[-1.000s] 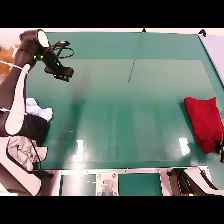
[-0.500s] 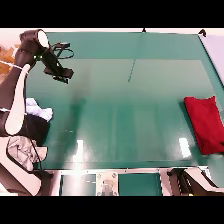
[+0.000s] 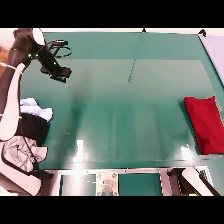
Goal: Fold the shirts.
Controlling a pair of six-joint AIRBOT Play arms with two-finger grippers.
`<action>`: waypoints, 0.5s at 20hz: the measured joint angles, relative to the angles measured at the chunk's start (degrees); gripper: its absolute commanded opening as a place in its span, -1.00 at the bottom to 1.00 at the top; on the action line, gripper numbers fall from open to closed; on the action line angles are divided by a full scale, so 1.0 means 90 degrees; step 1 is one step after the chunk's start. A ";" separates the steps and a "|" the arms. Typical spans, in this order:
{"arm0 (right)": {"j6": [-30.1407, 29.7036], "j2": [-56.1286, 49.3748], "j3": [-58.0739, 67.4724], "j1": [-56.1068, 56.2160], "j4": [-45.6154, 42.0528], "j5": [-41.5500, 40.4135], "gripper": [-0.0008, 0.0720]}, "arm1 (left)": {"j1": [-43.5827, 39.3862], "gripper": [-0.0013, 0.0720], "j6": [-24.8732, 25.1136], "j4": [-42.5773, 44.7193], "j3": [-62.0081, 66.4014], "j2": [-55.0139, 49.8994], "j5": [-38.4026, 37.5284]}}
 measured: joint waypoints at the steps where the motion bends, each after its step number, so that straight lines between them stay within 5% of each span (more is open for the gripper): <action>1: -0.0109 -0.0075 0.0034 0.0614 0.0092 -0.0044 -0.93 | 0.0000 -0.91 -0.0063 -0.0007 -0.0260 0.0209 0.0002; 5: -0.0340 -0.0291 -0.0136 0.2902 -0.0010 -0.0010 -0.93 | 0.0000 -0.91 -0.0355 -0.0087 -0.2042 0.1428 0.0340; 10: -0.0440 -0.0362 -0.0418 0.4189 -0.0121 0.0262 -0.92 | -0.0002 -0.90 -0.0673 -0.0369 -0.4425 0.2936 0.0889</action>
